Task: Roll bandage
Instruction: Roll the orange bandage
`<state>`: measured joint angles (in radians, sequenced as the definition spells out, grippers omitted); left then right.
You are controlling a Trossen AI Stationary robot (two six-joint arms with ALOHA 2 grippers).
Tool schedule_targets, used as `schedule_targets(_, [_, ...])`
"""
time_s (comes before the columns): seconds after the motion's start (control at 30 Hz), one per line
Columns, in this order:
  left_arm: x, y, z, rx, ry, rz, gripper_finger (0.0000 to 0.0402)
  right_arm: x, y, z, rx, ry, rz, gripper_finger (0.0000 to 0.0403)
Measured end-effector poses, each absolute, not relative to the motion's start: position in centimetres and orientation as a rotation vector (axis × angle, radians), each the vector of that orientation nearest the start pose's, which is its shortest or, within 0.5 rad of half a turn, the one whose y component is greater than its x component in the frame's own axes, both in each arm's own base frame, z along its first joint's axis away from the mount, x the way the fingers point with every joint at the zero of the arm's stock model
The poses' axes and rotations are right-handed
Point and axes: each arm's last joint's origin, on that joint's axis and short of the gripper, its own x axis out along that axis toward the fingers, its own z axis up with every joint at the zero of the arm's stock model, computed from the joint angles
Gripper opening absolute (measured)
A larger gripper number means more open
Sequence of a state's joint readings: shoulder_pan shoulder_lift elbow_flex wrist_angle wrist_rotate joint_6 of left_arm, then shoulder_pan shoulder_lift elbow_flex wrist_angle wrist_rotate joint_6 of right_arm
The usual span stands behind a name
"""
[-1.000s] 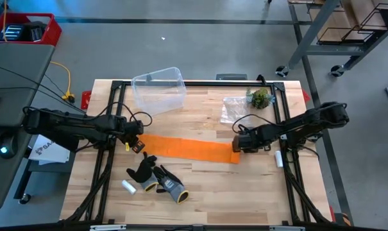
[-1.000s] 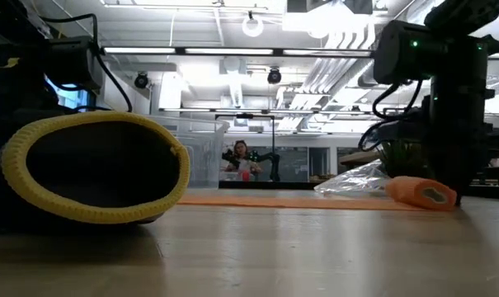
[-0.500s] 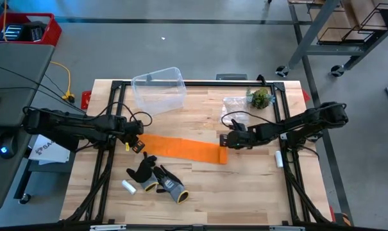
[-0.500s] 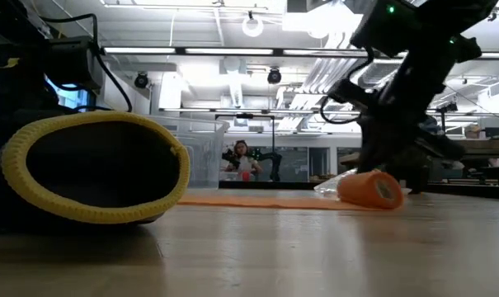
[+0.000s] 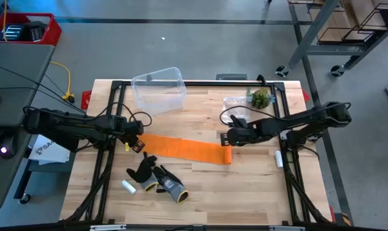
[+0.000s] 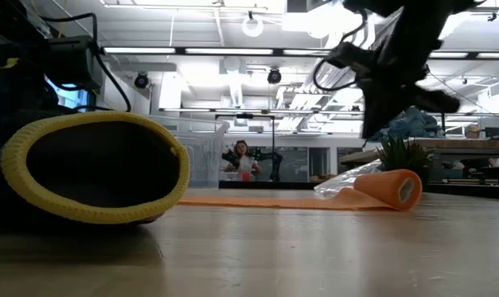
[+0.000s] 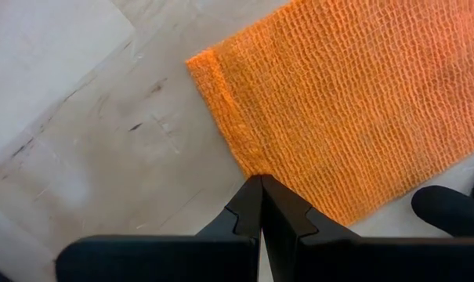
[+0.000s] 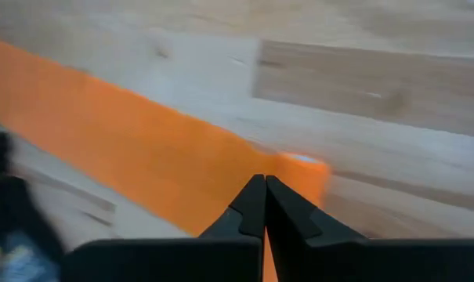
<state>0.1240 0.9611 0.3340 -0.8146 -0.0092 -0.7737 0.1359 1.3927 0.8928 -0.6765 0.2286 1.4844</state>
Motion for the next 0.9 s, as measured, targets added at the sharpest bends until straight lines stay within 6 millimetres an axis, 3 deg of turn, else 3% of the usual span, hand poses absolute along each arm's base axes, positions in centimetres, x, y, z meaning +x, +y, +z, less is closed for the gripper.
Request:
schedule_targets(0.13, [11.4,1.2,12.9,-0.721,1.326,0.675,0.0000,24.0,3.4,21.0,1.123,0.940,-0.920,0.0000])
schedule_targets(0.33, [11.4,1.2,13.0,-0.749,1.330,0.690,0.0000,23.0,5.6,18.8,1.182,1.093,-0.915,0.0000])
schedule_targets(0.73, [11.3,1.0,13.2,-0.798,1.363,0.682,0.0000,25.3,8.3,14.6,1.352,1.040,-0.913,0.0000])
schedule_targets(0.9, [11.2,1.0,13.2,-0.816,1.375,0.670,0.0000,25.7,8.9,14.5,1.395,0.979,-0.910,0.0000])
